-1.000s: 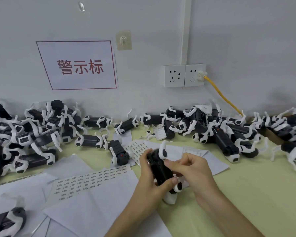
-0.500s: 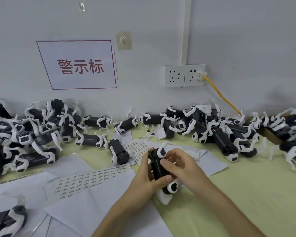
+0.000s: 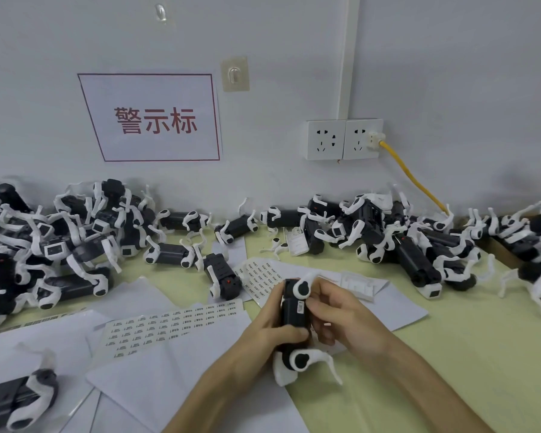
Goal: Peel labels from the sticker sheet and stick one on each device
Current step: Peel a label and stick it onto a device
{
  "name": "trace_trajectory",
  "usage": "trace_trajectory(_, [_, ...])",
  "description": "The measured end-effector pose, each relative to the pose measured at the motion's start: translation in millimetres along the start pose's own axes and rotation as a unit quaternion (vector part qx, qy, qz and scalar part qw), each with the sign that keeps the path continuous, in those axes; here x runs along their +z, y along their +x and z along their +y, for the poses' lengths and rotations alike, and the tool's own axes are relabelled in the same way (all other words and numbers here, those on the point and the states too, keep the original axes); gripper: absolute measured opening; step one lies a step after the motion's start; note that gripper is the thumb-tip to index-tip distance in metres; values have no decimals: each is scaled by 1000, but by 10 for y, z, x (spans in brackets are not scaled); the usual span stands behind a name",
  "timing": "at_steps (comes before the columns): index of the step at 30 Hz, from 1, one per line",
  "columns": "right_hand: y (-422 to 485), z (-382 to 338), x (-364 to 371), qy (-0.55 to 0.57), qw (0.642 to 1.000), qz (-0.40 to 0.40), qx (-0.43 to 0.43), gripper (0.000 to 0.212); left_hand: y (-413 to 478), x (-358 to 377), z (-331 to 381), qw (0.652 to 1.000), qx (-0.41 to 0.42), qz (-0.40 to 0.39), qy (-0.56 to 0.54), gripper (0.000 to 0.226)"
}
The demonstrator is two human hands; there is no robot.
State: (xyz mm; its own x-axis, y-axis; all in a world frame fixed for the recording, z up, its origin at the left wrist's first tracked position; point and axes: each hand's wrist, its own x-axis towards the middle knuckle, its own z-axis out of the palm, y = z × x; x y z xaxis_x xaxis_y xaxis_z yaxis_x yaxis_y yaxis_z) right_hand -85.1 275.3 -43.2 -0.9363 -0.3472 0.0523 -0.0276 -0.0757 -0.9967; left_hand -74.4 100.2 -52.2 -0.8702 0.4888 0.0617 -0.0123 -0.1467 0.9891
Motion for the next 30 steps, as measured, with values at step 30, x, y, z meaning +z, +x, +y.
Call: trace_trajectory(30, [-25, -86, -184, -33, 956, 280, -81, 59, 15, 42, 143, 996, -42, 68, -48, 61])
